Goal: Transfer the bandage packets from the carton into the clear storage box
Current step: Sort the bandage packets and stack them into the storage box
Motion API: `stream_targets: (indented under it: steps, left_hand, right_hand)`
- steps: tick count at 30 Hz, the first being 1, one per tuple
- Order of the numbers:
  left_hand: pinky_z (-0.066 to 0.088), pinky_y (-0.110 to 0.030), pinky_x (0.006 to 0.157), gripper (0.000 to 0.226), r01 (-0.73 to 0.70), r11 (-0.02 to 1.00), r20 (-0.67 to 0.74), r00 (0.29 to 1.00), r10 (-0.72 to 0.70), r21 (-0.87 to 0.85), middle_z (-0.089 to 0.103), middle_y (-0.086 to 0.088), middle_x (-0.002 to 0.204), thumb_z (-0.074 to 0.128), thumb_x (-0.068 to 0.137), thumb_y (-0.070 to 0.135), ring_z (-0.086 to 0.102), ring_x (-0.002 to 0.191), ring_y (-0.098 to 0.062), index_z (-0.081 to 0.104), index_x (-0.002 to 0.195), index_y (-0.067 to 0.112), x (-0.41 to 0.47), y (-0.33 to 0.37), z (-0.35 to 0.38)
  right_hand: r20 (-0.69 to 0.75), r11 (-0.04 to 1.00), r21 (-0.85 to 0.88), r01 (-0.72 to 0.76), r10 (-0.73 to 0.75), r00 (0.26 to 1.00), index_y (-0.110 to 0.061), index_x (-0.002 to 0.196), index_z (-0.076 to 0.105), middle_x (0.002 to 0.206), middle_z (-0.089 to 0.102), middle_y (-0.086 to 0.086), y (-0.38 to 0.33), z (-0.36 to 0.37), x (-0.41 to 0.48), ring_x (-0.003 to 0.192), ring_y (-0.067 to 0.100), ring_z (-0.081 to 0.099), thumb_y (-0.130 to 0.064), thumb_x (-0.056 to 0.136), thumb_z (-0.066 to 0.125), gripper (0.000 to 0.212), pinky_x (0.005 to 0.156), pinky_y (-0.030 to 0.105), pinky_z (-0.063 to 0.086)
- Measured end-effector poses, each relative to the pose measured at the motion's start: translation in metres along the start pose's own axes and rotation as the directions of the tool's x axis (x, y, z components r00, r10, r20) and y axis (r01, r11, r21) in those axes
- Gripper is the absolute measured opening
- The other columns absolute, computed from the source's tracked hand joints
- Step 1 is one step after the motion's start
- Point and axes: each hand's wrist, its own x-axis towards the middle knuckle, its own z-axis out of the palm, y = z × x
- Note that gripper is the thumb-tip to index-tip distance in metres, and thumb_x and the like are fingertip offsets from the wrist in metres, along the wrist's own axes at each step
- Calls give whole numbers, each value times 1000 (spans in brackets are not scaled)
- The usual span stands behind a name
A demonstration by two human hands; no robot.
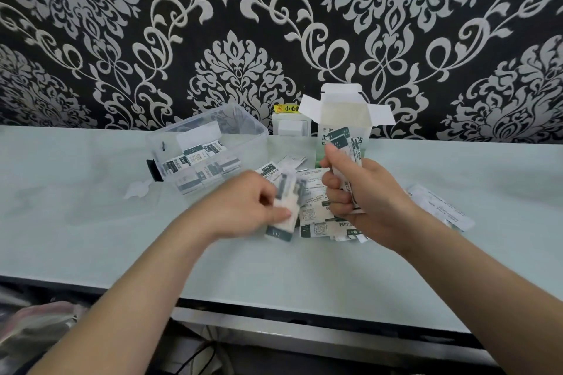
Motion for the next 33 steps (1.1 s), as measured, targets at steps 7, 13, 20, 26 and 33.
stream_targets:
  steps: [7, 13, 20, 26, 33]
  left_hand:
    - [39, -18, 50, 26, -169, 818, -206, 977, 63, -549, 54, 12, 47, 70, 84, 7, 47, 45, -3, 65, 62, 19, -5, 32, 19]
    - [46, -26, 81, 58, -261, 963, -543, 819, 186, -64, 46, 18, 100, 82, 59, 41, 48, 95, -3, 48, 106, 36, -4, 34, 27]
    - [33, -30, 108, 120, -461, 851, -193, 837, 511, 252, -5, 16, 157, 88, 54, 46, -2, 145, -9, 11, 145, 50, -13, 41, 38]
    - [45, -25, 93, 91, -425, 872, -281, 829, 483, 244, 18, 11, 144, 81, 65, 33, 40, 126, -12, 31, 141, 39, -6, 31, 40]
    - [44, -20, 85, 84, -494, 805, -249, 776, 579, 329, 21, 7, 151, 77, 66, 34, 44, 122, -13, 36, 139, 37, -9, 32, 39]
  right_hand:
    - [134, 998, -59, -37, 45, 990, -15, 95, 65, 69, 60, 2, 9, 19, -9, 56, 12, 51, -39, 86, 64, 26, 51, 24, 38]
    - [42, 998, 5, -68, 68, 997, -8, 91, 57, 61, 59, 10, 9, 17, -7, 52, 21, 55, -15, 95, 57, 8, 48, 27, 44]
    - [92, 996, -88, -27, 35, 995, 12, 105, 53, 82, 55, 20, 15, 17, -8, 75, 31, 58, -5, 91, 51, 22, 55, 33, 44]
    - [131, 999, -40, -24, 29, 991, 12, 108, 52, 88, 54, 18, 11, 15, -8, 82, 30, 55, -1, 86, 53, 25, 54, 30, 40]
    - [143, 972, -203, 117, -89, 986, -12, 72, 54, 53, 43, 3, 8, 18, -12, 43, 12, 38, 10, 85, 42, 28, 42, 20, 28]
